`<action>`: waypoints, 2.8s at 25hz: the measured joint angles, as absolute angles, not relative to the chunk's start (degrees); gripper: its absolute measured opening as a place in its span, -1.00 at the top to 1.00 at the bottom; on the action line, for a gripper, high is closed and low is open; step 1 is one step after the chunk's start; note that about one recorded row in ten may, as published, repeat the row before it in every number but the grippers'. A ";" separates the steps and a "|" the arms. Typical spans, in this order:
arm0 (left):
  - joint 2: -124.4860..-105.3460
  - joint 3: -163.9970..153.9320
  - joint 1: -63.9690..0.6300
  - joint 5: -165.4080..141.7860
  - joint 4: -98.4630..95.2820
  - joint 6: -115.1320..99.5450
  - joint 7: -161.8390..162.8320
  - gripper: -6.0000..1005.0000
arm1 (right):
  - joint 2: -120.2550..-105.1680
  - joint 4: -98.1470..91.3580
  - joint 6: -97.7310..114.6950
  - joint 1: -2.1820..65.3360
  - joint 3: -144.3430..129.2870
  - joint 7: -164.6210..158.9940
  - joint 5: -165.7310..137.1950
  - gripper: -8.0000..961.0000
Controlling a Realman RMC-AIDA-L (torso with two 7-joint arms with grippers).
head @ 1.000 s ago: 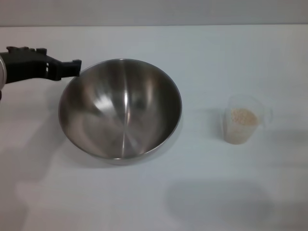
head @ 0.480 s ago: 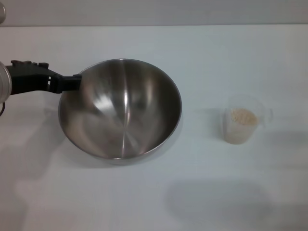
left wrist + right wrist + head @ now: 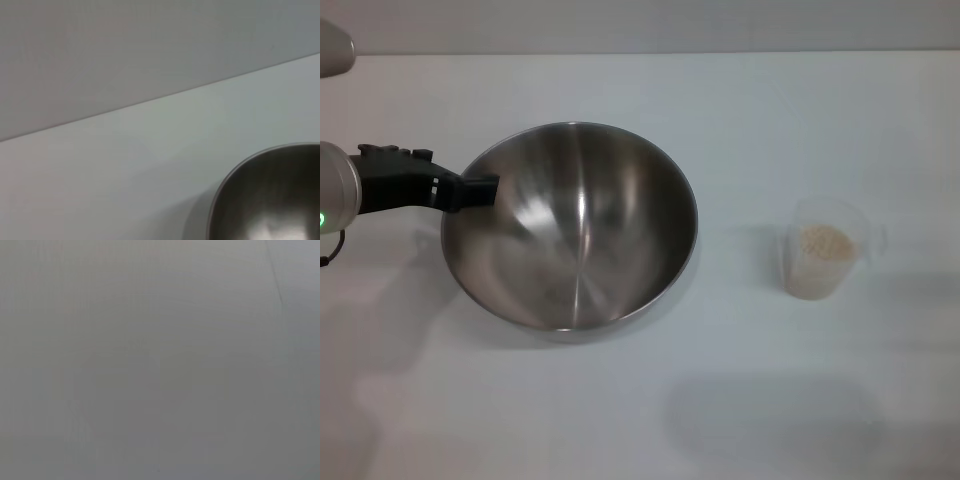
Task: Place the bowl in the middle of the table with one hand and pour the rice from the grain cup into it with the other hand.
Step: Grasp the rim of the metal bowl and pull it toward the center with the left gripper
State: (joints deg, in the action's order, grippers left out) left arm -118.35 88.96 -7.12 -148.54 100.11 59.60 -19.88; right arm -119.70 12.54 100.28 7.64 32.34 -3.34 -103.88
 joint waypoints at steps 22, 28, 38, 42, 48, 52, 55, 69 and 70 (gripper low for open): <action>-118.39 86.80 -8.77 -148.45 93.31 57.25 -20.93 -0.66 | -119.62 12.47 100.24 7.58 32.34 -3.34 -103.83 -0.75; -118.39 86.55 -9.42 -148.44 91.75 57.05 -20.93 -0.64 | -119.62 12.48 100.13 7.65 32.34 -3.34 -103.88 -0.75; -118.34 85.96 -10.56 -148.30 89.99 57.31 -23.52 -0.44 | -119.66 12.48 99.90 7.68 32.34 -3.34 -103.89 -0.75; -118.39 85.96 -10.84 -148.27 89.72 57.32 -23.64 -0.23 | -119.71 12.48 99.86 7.73 32.34 -3.34 -103.89 -0.75; -118.47 86.08 -10.92 -148.18 89.69 57.11 -23.64 0.30 | -119.71 12.54 100.04 7.69 32.34 -3.34 -103.89 -0.75; -118.41 86.03 -10.91 -148.15 89.98 57.24 -23.65 0.59 | -119.71 12.57 100.11 7.85 32.06 -3.34 -103.89 -0.75; -118.39 85.96 -10.90 -148.16 90.14 57.53 -23.65 0.76 | -119.68 12.55 100.12 7.98 31.85 -3.34 -103.89 -0.75; -118.20 92.94 -15.82 -141.99 89.13 64.68 -23.85 0.86 | -119.61 12.55 100.29 8.06 31.74 -3.34 -103.88 -0.74; -118.16 93.45 -16.20 -141.68 89.00 65.17 -23.96 0.87 | -119.61 12.55 100.29 8.08 31.74 -3.34 -103.88 -0.74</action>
